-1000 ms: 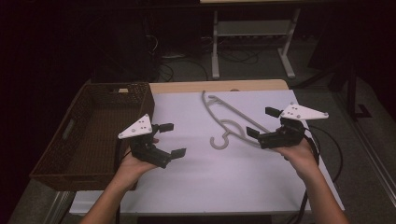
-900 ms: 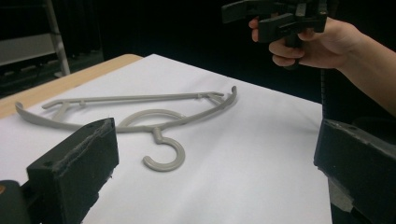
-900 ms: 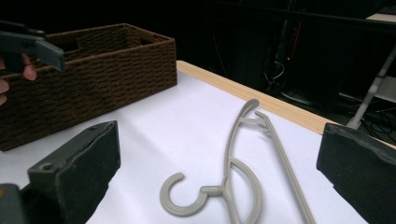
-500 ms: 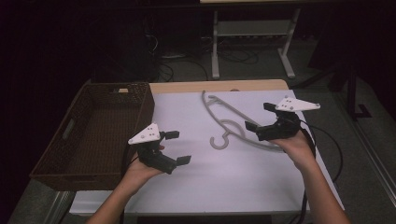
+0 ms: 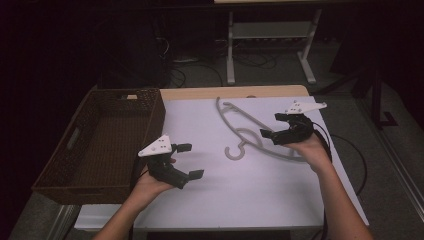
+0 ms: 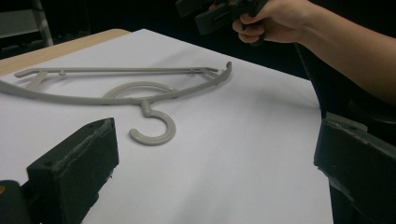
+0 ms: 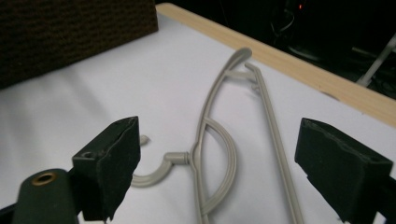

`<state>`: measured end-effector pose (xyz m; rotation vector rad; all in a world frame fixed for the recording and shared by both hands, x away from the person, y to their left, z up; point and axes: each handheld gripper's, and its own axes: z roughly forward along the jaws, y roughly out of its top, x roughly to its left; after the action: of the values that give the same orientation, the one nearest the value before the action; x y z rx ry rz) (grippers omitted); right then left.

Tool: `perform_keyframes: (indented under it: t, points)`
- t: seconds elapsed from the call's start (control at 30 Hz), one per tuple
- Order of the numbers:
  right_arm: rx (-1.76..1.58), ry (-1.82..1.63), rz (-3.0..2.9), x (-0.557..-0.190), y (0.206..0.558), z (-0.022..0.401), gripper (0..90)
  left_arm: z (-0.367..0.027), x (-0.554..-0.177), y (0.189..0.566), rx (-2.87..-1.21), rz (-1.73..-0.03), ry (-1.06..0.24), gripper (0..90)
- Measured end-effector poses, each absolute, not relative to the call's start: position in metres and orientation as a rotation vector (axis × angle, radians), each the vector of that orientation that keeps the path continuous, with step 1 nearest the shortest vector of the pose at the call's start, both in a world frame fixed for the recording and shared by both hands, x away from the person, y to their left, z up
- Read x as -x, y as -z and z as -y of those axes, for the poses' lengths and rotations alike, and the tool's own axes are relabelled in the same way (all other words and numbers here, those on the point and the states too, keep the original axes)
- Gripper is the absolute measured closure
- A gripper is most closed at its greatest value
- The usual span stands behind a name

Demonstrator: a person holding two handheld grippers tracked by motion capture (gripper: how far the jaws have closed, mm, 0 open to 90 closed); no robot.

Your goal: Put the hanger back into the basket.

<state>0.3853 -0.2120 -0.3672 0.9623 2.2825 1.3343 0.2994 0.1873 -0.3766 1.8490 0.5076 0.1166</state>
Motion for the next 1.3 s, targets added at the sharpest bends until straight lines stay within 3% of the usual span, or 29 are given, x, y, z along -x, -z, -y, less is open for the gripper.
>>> perform_keyframes:
  t: [0.43, 0.67, 0.87, 1.3]
  points:
    - [-0.983, -1.202, -2.471, -0.403, 0.397, 0.203, 27.2, -0.186, -0.299, 0.378, -1.852, -0.505, -0.099, 0.0]
    - [-0.989, -1.113, -2.542, -0.406, 0.41, 0.202, 38.0, -0.186, -0.299, 0.379, -1.854, -0.502, -0.094, 0.0]
    - [-0.986, -1.017, -2.616, -0.408, 0.425, 0.203, 52.3, -0.186, -0.299, 0.379, -1.859, -0.5, -0.093, 0.0]
    - [-0.931, -0.938, -2.683, -0.405, 0.433, 0.201, 67.4, -0.185, -0.298, 0.38, -1.864, -0.503, -0.088, 0.0]
